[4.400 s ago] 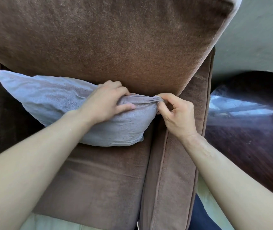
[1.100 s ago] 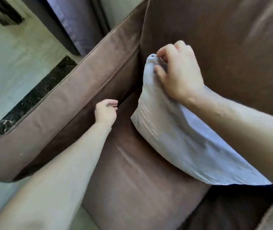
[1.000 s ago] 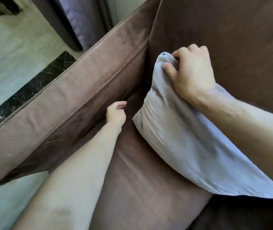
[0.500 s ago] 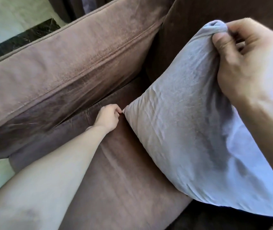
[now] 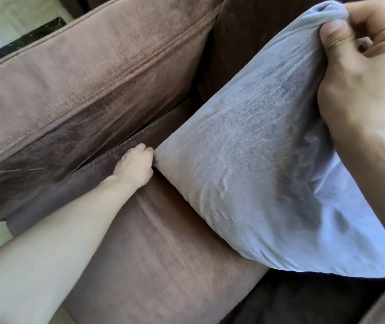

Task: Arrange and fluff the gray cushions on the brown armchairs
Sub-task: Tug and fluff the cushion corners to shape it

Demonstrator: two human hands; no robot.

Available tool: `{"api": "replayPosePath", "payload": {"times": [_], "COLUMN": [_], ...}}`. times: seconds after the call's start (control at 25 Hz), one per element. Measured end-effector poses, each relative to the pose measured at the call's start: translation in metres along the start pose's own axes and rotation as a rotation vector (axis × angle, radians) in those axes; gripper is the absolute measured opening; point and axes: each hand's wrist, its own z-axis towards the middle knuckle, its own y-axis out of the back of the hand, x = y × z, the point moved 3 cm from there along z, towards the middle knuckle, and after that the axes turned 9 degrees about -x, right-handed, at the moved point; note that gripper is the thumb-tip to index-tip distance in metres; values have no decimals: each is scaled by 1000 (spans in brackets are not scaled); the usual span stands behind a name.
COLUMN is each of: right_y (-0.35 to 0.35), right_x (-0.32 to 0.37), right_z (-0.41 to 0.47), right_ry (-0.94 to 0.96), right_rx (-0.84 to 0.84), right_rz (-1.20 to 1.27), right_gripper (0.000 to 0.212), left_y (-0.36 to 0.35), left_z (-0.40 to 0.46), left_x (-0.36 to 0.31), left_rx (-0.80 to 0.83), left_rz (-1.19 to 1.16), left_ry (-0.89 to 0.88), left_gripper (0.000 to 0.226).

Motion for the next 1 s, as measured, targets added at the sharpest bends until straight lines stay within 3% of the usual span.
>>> {"api": "replayPosePath", "payload": {"times": [0.16, 0.24, 0.32, 0.4, 0.48, 0.6, 0.72, 0.88, 1.0], "right_y": [-9, -2, 20, 56, 92, 114, 113, 124, 127], "right_x": [5, 8, 8, 2, -13, -43, -59, -61, -63], "right_z": [-1, 3, -3, -22, -45, -72, -81, -76, -80], "right_ry": [-14, -28, -44, -73, -111, -66, -41, -103, -161], "right_rx": [-11, 53, 160, 254, 333, 425, 349, 102, 80], "right_rz": [-116, -172, -285, -426, -529, -659, -647, -484, -454], "right_gripper": [23, 24, 23, 23, 21, 29, 21, 15, 15], "left_y": [2, -4, -25, -55, -76, -82, -90, -92, -99], "left_z": [6, -3, -33, -70, -99, -116, -117, -130, -137], "left_x": [-9, -7, 1, -15, -62, -117, -127, -122, -114], "left_rx": [-42, -159, -223, -81, 110, 106, 25, -101, -137], "left_rz": [-117, -311, -548, -894, -1227, -1538, -1671, -1597, -1508], "left_ry": [118, 285, 547, 742, 828, 965, 1090, 1081, 1203], "left_gripper": [21, 31, 27, 21, 26, 43, 41, 31, 25]}}
